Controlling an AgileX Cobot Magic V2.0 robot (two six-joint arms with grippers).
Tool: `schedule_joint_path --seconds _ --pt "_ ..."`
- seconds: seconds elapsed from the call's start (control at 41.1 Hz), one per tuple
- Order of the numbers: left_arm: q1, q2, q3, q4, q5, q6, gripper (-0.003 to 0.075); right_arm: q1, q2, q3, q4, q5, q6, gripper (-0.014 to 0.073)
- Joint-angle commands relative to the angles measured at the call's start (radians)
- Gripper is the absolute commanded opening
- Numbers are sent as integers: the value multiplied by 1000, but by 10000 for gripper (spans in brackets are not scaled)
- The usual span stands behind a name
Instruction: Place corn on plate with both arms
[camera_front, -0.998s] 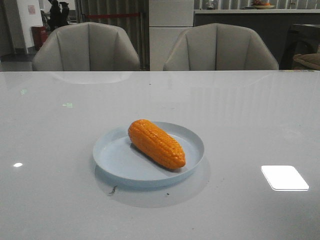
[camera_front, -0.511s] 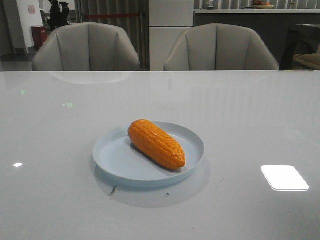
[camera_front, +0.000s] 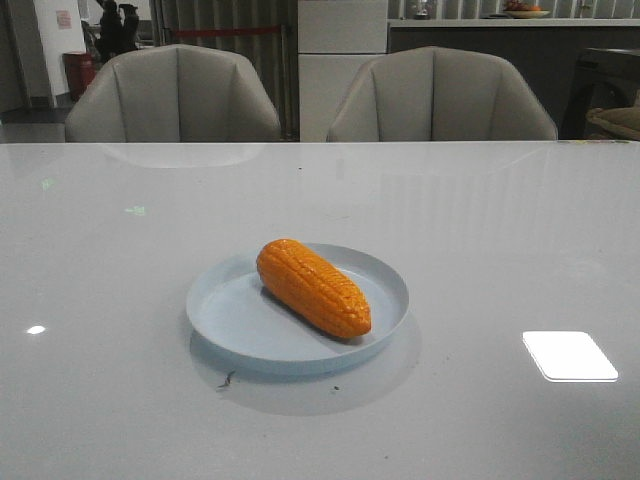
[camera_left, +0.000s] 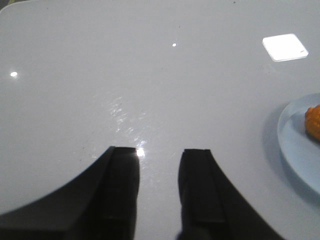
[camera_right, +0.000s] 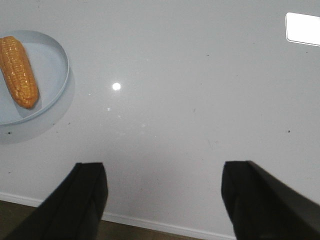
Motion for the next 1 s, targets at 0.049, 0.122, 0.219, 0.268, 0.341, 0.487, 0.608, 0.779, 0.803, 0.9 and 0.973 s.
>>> schedule_joint_path --seconds 0.049,0.122,0.219,0.268,0.341,0.487,0.608,0.779,0.803,0.9,0.973 --pt "1 -38 -28 -98 -138 -7 97 -5 0 -27 2 -64 2 581" --pt "3 -79 -28 -96 -163 -5 95 -5 0 -27 2 -64 2 581" --pt "30 -135 -28 -70 -172 -4 96 -5 0 -27 2 -64 2 581" --pt "49 -167 -23 -50 -175 -4 96 -5 0 -27 2 -64 2 581" --pt "76 -217 -2 -17 -189 -4 96 -5 0 -27 2 -64 2 581" --pt "101 -330 114 2 -323 -4 96 -5 0 -27 2 -64 2 581" --pt "101 -433 256 12 -501 -4 96 -5 0 -27 2 -64 2 581" --pt "101 -597 425 56 -615 -4 96 -5 0 -27 2 -64 2 581" --pt "101 -627 439 65 -606 -4 96 -5 0 -27 2 -64 2 581" --pt "101 -726 495 68 -573 -4 96 -5 0 -27 2 -64 2 581" --pt "101 -802 529 68 -545 -4 96 -5 0 -27 2 -64 2 581"
